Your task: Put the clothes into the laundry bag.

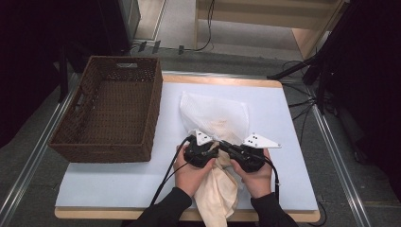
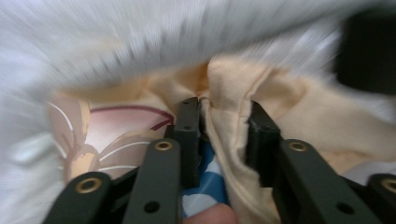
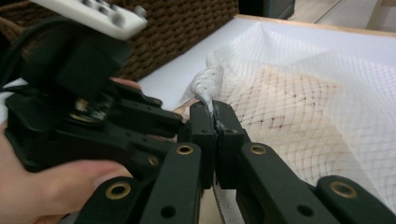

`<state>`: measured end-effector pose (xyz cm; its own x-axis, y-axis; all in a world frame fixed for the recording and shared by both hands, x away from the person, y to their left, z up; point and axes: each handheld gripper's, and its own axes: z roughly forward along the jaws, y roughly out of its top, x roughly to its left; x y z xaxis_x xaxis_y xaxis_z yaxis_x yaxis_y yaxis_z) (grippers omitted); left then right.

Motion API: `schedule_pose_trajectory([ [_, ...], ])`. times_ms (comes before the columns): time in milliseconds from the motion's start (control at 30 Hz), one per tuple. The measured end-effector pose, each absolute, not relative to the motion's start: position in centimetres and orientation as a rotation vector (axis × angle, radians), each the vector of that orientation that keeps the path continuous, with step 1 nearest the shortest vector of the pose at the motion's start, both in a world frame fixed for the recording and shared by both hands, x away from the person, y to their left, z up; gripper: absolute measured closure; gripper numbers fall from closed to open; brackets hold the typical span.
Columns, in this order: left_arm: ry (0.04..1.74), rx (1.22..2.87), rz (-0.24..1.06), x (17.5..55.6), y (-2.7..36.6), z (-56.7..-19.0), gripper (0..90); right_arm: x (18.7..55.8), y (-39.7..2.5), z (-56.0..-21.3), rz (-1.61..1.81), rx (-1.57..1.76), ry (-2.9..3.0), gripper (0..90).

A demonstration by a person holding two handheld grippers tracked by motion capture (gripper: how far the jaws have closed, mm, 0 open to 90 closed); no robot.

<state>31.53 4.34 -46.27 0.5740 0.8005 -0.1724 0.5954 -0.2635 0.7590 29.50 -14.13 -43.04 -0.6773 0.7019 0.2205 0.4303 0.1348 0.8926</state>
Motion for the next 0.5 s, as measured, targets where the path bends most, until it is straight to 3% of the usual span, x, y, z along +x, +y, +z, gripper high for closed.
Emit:
schedule_pose_trajectory([
  [100, 1.056, 1.965, 0.286, 31.1, 4.8, -45.5, 61.7, 29.8, -14.5, -43.6, 1.546, 1.133, 2.160, 89.0],
  [267, 0.980, 1.954, 0.338, 29.3, 6.3, -43.2, 42.2, 30.1, -15.1, -43.8, 1.546, 1.159, 2.142, 88.9],
  [400, 1.032, 1.973, 0.362, 28.5, 7.7, -43.1, 28.3, 30.1, -15.1, -43.7, 1.545, 1.159, 2.141, 88.9],
  [500, 1.094, 2.028, 0.353, 28.5, 7.9, -44.2, 23.3, 30.1, -14.9, -43.8, 1.542, 1.151, 2.143, 88.9],
])
